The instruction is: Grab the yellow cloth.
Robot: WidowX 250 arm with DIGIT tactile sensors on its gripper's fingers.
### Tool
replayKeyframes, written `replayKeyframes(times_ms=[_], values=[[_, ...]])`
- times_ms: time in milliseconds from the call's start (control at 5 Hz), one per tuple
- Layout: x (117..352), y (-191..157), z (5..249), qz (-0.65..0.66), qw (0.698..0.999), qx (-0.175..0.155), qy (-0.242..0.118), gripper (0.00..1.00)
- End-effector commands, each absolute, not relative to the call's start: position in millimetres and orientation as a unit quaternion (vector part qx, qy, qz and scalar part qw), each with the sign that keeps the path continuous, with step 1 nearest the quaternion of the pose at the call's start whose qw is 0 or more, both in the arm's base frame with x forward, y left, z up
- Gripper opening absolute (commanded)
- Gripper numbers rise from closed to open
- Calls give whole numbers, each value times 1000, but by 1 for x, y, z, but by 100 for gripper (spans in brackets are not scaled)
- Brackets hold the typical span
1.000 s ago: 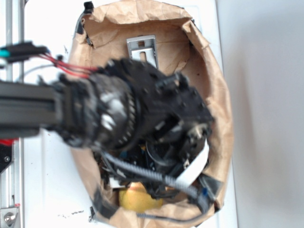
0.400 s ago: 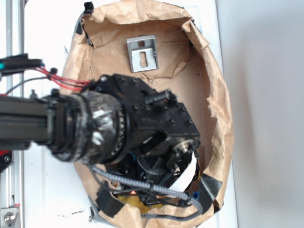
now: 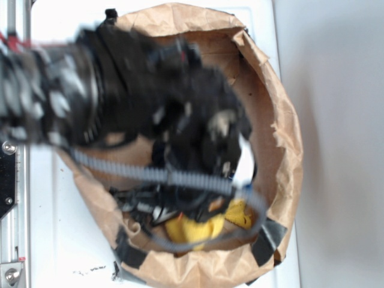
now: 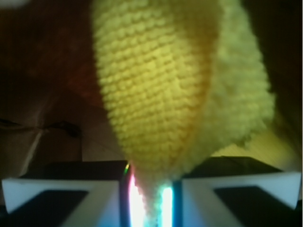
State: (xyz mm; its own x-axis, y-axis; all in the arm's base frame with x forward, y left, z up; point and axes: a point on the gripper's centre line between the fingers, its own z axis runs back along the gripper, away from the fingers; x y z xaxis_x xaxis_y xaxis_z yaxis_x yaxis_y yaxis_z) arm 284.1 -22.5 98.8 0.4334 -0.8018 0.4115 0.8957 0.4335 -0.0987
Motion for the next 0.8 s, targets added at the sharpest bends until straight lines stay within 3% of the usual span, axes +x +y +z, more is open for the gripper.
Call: replayKeyframes(times_ms=[0, 200, 600], values=[[277, 8, 158, -356, 915, -67, -176, 0], [270, 22, 183, -251, 957, -36, -143, 0], [256, 35, 216, -152, 983, -1, -102, 0]])
